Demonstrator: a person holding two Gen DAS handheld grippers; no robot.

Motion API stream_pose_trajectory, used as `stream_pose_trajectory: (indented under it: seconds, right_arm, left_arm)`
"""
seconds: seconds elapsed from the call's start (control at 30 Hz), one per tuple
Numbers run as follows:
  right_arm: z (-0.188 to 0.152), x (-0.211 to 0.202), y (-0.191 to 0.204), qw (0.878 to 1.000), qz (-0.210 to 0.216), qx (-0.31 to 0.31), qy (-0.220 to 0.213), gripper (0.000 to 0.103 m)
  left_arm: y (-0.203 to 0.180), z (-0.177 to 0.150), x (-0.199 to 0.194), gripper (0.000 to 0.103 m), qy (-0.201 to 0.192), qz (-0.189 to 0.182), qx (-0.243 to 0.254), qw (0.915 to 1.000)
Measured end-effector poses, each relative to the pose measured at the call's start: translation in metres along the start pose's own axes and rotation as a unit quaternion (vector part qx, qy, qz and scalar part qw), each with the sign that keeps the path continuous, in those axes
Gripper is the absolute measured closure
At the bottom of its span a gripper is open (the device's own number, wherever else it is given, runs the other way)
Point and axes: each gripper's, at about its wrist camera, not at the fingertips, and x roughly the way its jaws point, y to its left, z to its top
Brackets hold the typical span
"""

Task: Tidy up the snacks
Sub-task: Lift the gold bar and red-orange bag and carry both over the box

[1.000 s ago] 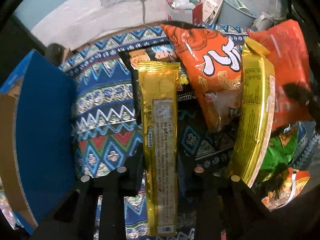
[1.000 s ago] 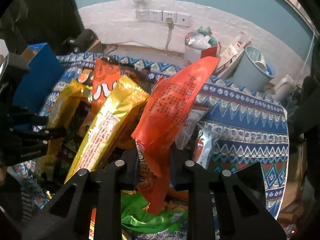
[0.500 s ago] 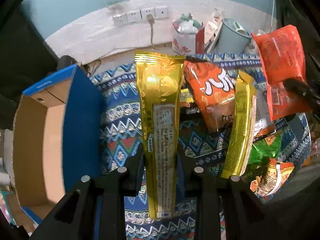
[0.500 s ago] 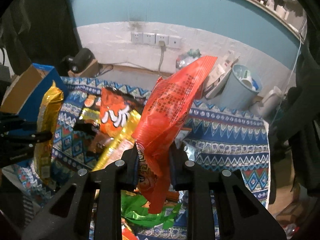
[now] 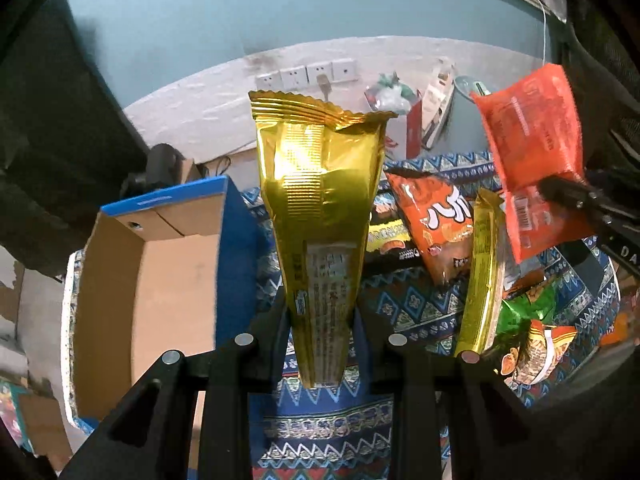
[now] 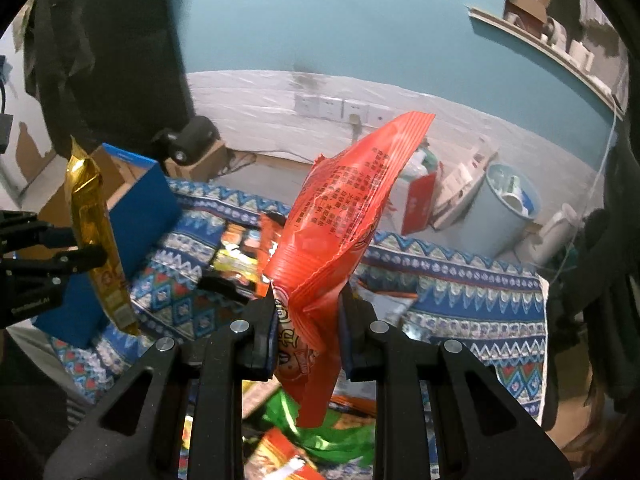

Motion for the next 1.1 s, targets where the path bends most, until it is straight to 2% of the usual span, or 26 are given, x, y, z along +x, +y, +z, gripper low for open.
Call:
stream_pose_trajectory:
  seconds: [0.37,0.7,0.93,1.1]
  right_arm:
    - [0.029,0.005,0.049,0.999,0.044,-0.021,-0.007,0.082]
    - [0.048,0.015,0.101,0.995,0.09,-0.046,-0.003,0.082]
    - [0.061,0.023,0.135,0.992,0.109,-0.065,0.0,0.082]
    - [0.071,0.029,0.161,0.99,0.118,-0.076,0.003,0.082]
  left_arm:
    - [0.037,0.001,-0.034,0.074,-0.035,-0.015,-0.031,0.9988]
    - [0.09,-0.003,-0.056,0.074,-0.059,-0.03,-0.081,0.9945]
    - [0.124,-0.014,-0.064,0.074,-0.056,-0.077,-0.13,0.9869]
    - [0.147,-0.021,-0.076,0.074,-0.068,-0.109,-0.159,0.9789]
